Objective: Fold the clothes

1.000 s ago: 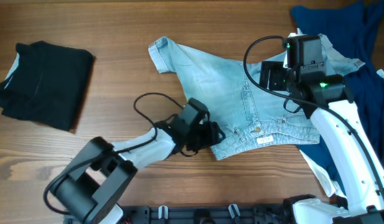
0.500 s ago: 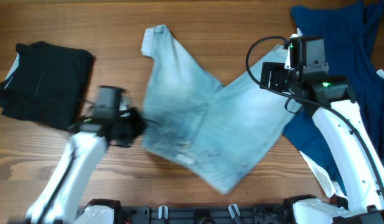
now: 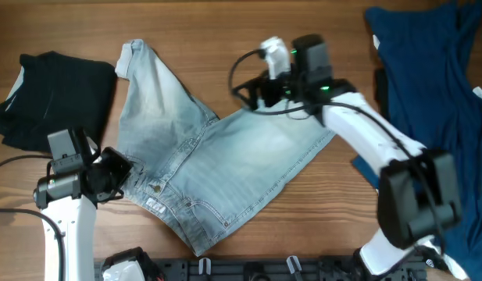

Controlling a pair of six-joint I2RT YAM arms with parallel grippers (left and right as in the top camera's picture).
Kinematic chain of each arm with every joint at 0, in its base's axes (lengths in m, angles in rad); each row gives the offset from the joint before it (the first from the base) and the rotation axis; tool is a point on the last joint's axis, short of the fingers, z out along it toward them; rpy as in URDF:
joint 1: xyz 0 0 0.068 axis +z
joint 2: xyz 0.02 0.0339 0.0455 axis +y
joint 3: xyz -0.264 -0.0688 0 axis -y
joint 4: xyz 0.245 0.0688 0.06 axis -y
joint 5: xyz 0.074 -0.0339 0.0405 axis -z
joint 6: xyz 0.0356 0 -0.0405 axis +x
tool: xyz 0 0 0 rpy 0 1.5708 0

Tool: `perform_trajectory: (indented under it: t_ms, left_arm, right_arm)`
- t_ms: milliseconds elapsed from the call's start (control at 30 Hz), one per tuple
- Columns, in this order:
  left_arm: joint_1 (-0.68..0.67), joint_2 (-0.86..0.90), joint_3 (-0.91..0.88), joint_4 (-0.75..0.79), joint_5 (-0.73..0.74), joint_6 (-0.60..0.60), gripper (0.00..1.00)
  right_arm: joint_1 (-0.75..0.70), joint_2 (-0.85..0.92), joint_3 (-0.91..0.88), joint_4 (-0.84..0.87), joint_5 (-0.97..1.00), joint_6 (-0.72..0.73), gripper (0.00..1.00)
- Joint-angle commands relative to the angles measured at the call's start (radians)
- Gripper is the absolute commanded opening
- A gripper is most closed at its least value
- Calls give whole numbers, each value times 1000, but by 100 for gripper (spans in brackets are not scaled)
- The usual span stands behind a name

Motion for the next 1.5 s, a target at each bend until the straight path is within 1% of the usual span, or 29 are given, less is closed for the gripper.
perform_trajectory:
  t_ms: [0, 133, 300, 333, 400, 433, 500, 533, 633, 667, 700, 733, 800, 833, 900, 967, 1033, 1067, 1167, 1267, 1300, 1367, 1400, 1433, 1467]
  left_arm:
    - [-1, 3, -3, -18, -10, 23, 4]
    - [-1, 3, -3, -23, -10, 23, 4]
    - [-1, 4, -3, -28, -10, 23, 4]
    - [-1, 4, -3, -28, -10, 23, 4]
    - [-1, 4, -3, -27, -10, 23, 4]
    - [-1, 4, -3, -26, -10, 23, 5]
    - [-1, 4, -3, -27, -10, 23, 7]
    - [-1, 4, -3, -27, -10, 23, 7]
    - [-1, 4, -3, -27, -10, 23, 8]
    - [-1, 4, -3, -27, -10, 23, 8]
    - [-1, 4, -3, -27, -10, 23, 8]
    - [-1, 4, -3, -26, -10, 23, 8]
    - [-1, 4, -3, -21, -10, 23, 9]
    - [-1, 4, -3, -17, -10, 23, 8]
    - [-1, 4, -3, 2, -10, 23, 4]
    - [-1, 4, -3, 68, -10, 23, 4]
    - [-1, 10, -3, 199, -9, 23, 4]
    - [-5, 18, -3, 261, -5, 22, 4]
    - [-67, 79, -3, 440, 64, 22, 4]
    - [-145, 151, -3, 497, 66, 23, 4]
    - [-162, 174, -3, 504, 62, 23, 4]
    - [-165, 198, -3, 505, -6, 23, 4]
    - [-159, 201, -3, 519, -72, 23, 4]
    - [-151, 202, -3, 550, -127, 23, 4]
    - [-141, 201, -2, 609, -191, 23, 4]
  right_arm:
    - [87, 135, 73, 32, -13, 32, 99]
    - [162, 275, 185, 11, -12, 28, 100]
    - [198, 346, 216, 81, 29, 28, 99]
    - [200, 354, 216, 86, 24, 27, 98]
    - [204, 372, 216, 80, 18, 28, 78]
    - [205, 376, 216, 80, 0, 28, 70]
    - [206, 380, 216, 79, -32, 28, 57]
    - [209, 380, 216, 77, -32, 27, 54]
    - [218, 380, 216, 72, -47, 21, 53]
    - [221, 380, 216, 64, -47, 19, 50]
    - [222, 380, 216, 59, -47, 19, 35]
    - [227, 380, 216, 43, -47, 19, 14]
    - [232, 380, 216, 22, -46, 13, 4]
    - [232, 380, 216, 21, -38, 14, 4]
    - [220, 377, 216, 21, 18, 42, 4]
    - [176, 341, 216, 4, 139, 123, 4]
    - [108, 272, 216, -56, 259, 218, 4]
    - [72, 233, 216, -94, 314, 241, 4]
    - [-29, 65, 216, -250, 457, 249, 4]
    - [-49, -67, 216, -372, 483, 249, 4]
    - [-45, -108, 216, -430, 461, 249, 4]
    - [-29, -136, 216, -510, 354, 247, 5]
    - [-22, -134, 216, -529, 327, 220, 9]
    - [-18, -126, 212, -532, 333, 182, 28]
    - [-17, -106, 211, -507, 367, 158, 32]
